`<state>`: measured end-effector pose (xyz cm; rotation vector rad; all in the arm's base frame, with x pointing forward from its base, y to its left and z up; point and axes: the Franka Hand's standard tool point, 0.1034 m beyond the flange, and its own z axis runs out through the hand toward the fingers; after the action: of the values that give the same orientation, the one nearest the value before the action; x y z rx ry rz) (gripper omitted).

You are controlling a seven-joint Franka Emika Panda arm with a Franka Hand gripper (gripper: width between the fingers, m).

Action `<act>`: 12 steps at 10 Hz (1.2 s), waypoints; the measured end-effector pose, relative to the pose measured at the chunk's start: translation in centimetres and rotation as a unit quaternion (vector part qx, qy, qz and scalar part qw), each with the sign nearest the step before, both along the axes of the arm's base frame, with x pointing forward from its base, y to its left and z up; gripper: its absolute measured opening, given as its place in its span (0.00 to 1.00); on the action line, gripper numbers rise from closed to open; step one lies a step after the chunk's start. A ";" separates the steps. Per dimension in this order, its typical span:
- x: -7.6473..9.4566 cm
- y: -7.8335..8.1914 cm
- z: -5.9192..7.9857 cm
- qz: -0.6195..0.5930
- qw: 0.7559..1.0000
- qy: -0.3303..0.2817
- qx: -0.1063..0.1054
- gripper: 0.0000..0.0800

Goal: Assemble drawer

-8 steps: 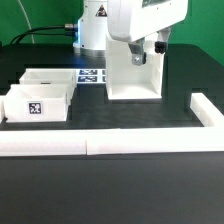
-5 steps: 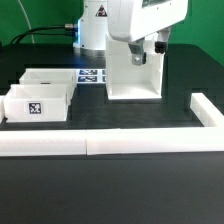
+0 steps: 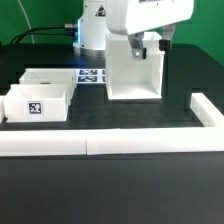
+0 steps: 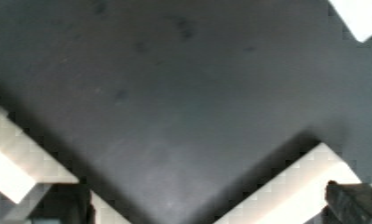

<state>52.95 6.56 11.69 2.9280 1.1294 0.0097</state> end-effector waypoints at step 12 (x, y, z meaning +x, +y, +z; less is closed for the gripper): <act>-7.6 3.8 1.4 -0.242 0.970 0.019 -0.013 0.81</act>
Offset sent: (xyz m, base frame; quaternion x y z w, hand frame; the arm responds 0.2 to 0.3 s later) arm 0.0000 0.0000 0.0000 0.0000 0.0000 0.0000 1.0000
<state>45.37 10.32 13.05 3.1011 0.3854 -0.0612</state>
